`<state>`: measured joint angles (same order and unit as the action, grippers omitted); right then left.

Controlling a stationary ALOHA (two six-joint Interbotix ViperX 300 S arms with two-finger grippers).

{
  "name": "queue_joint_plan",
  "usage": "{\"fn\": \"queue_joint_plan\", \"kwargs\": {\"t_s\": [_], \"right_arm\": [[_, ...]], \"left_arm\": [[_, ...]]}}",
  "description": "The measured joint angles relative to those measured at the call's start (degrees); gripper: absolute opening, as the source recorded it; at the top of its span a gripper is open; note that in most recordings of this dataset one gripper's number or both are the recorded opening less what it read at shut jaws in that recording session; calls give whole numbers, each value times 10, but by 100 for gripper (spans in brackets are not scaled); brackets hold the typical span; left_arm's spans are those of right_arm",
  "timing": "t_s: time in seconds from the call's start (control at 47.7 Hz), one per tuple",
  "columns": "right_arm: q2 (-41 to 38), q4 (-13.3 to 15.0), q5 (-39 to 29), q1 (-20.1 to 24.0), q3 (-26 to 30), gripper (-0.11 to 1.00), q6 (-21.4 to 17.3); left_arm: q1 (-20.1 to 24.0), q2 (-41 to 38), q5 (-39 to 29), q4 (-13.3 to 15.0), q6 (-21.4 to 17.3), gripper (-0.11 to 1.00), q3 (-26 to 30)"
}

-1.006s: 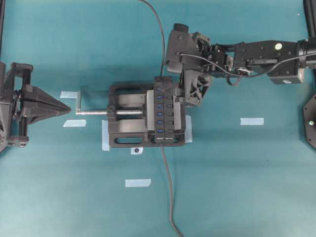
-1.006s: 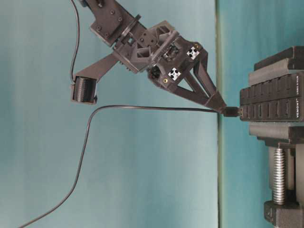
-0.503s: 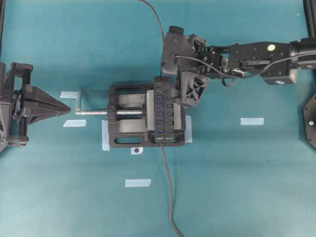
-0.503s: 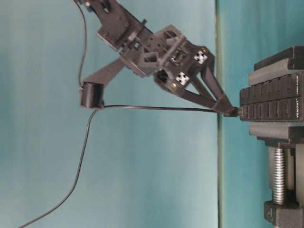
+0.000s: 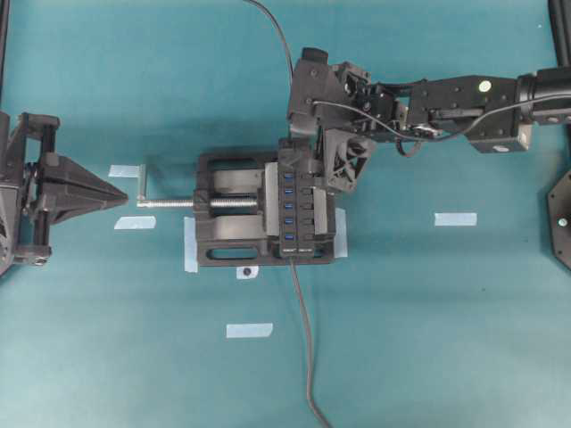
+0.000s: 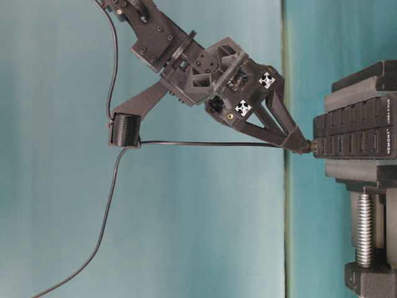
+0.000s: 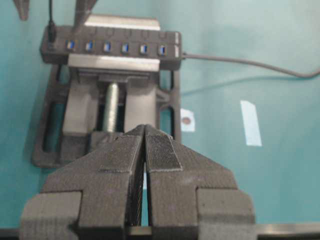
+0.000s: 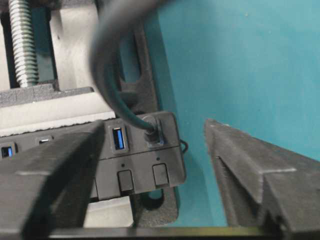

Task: Insert the USB into the center port of the fixed hub
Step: 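Pull the plug out of the end port with the right gripper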

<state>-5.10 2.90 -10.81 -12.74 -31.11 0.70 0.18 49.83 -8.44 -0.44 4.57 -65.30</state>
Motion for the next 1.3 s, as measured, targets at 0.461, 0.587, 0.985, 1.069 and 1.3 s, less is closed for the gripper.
{"fn": "queue_joint_plan", "kwargs": {"t_s": [0.461,0.587,0.985,1.069,1.3], "right_arm": [[-3,-1,7,2,0,50,0],[-6,-1,7,3,1,50,0],[-10,-2,8,5,2,24,-1],[-10,-2,8,5,2,14,0],[-10,-5,8,5,2,10,-7]], "left_arm": [[0,-2,1,0,0,0,1],[0,-2,0,0,0,0,2],[0,-3,0,-1,0,0,5],[0,-3,1,0,0,0,5],[0,-3,0,0,0,0,5]]}}
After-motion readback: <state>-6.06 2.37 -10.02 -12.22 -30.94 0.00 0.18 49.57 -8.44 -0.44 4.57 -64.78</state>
